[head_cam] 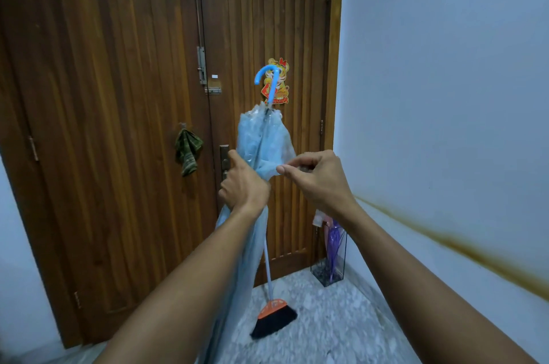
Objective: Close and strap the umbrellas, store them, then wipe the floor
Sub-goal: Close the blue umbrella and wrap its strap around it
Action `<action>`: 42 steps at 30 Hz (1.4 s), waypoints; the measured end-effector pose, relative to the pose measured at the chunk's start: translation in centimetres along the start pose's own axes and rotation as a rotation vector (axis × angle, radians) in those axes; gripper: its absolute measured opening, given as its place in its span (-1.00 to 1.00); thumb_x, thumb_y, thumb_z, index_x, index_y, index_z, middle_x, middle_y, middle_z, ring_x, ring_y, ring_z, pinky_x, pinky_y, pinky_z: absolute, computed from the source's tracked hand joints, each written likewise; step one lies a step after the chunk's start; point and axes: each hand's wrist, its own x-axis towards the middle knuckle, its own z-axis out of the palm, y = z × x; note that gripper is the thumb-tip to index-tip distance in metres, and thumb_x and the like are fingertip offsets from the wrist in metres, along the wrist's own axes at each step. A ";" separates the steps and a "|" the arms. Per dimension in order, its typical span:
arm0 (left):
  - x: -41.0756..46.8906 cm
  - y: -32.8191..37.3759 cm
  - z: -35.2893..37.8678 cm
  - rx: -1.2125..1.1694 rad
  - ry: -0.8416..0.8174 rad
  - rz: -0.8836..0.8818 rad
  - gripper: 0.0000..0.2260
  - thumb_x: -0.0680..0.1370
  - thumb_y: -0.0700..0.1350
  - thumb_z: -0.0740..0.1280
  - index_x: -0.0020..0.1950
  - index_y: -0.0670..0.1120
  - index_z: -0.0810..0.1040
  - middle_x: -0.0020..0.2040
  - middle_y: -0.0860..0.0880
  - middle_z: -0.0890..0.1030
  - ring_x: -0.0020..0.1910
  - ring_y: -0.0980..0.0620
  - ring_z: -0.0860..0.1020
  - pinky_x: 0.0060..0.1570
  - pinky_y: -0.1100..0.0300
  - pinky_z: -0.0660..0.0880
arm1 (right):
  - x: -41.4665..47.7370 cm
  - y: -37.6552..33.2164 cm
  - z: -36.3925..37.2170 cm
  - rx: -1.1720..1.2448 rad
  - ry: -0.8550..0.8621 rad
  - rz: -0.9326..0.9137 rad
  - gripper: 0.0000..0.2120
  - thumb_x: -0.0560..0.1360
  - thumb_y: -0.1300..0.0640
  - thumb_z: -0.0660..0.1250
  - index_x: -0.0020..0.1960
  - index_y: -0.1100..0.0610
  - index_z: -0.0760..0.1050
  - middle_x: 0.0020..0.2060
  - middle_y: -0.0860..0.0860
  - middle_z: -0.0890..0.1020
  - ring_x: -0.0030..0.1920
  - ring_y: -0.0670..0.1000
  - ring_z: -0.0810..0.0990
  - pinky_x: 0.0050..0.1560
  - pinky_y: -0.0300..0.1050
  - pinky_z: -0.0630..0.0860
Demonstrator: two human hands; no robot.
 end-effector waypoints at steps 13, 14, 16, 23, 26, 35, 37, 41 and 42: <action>0.6 1.0 -1.3 -0.377 -0.211 -0.120 -0.32 0.30 -0.06 0.58 0.30 -0.05 0.31 0.22 -0.06 0.52 0.24 -0.15 0.53 0.22 -0.07 0.52 | -0.5 2.8 -0.4 0.287 -0.074 0.179 -0.77 0.59 0.03 0.37 0.04 0.14 0.72 -0.12 -0.11 0.76 0.00 -0.23 0.68 -0.07 -0.46 0.51; 0.6 1.0 -1.4 -0.376 -0.213 -0.118 -0.33 0.30 -0.07 0.58 0.29 -0.05 0.31 0.22 -0.06 0.52 0.24 -0.14 0.53 0.21 -0.07 0.53 | -0.5 2.7 -0.3 0.291 -0.088 0.196 -0.76 0.60 0.03 0.35 0.03 0.16 0.72 -0.14 -0.13 0.75 -0.01 -0.28 0.66 -0.08 -0.48 0.50; 0.6 1.0 -1.5 -0.359 -0.214 -0.107 -0.32 0.30 -0.06 0.59 0.30 -0.05 0.30 0.23 -0.07 0.53 0.24 -0.16 0.54 0.21 -0.08 0.53 | -0.3 2.5 -0.3 0.286 -0.103 0.241 -0.73 0.63 0.04 0.31 0.01 0.18 0.72 -0.23 -0.19 0.72 -0.14 -0.36 0.62 -0.17 -0.46 0.47; 0.5 0.8 -1.6 -0.292 -0.220 -0.059 -0.22 0.31 -0.07 0.60 0.41 -0.05 0.25 0.27 -0.09 0.53 0.24 -0.18 0.55 0.17 -0.11 0.56 | 0.5 1.5 -0.9 0.480 -0.212 0.488 -0.70 0.62 0.06 0.23 0.08 0.16 0.71 -0.27 0.00 0.59 -0.44 -0.11 0.40 -0.48 -0.28 0.27; 0.8 0.5 -1.7 -0.392 -0.277 -0.108 -0.30 0.29 -0.08 0.59 0.32 -0.02 0.30 0.21 -0.05 0.53 0.20 -0.13 0.56 0.16 -0.10 0.57 | 0.8 1.6 -1.4 0.760 -0.315 0.624 -0.64 0.56 0.16 0.17 0.19 0.28 0.64 -0.31 0.02 0.57 -0.49 -0.11 0.33 -0.57 -0.29 0.23; 1.5 -1.4 -2.2 -0.697 -0.529 -0.121 -0.47 0.36 -0.24 0.52 0.30 -0.09 0.48 0.12 -0.09 0.63 0.05 -0.05 0.63 0.04 0.02 0.62 | 0.3 2.3 -2.7 0.725 -0.357 0.515 -0.70 0.39 0.29 0.48 0.12 0.24 0.69 0.04 0.15 0.67 -0.22 -0.07 0.47 -0.31 -0.27 0.35; 1.6 -1.8 -2.2 -0.713 -0.541 -0.111 -0.49 0.36 -0.26 0.51 0.28 -0.10 0.50 0.09 -0.08 0.63 0.02 -0.04 0.63 -0.04 0.07 0.62 | 0.3 2.4 -2.8 0.725 -0.337 0.503 -0.70 0.36 0.29 0.50 0.09 0.20 0.70 0.08 0.15 0.71 -0.03 0.01 0.60 -0.14 -0.22 0.42; 1.7 -2.1 -2.7 -0.763 -0.605 -0.090 -0.56 0.39 -0.26 0.49 0.24 -0.09 0.51 0.06 -0.08 0.62 -0.02 -0.01 0.63 -0.22 0.19 0.56 | 0.1 2.7 -2.5 0.689 -0.275 0.419 -0.66 0.48 0.38 0.42 0.21 0.14 0.59 0.01 0.10 0.75 0.14 0.02 0.69 0.23 -0.09 0.50; 1.6 -2.1 -3.0 -0.771 -0.633 -0.087 -0.59 0.40 -0.26 0.48 0.23 -0.10 0.52 0.05 -0.09 0.63 -0.04 -0.02 0.64 -0.25 0.20 0.56 | 0.0 2.7 -2.4 0.643 -0.255 0.389 -0.67 0.49 0.36 0.43 0.23 0.14 0.59 0.01 0.08 0.75 0.13 0.00 0.70 0.20 -0.12 0.53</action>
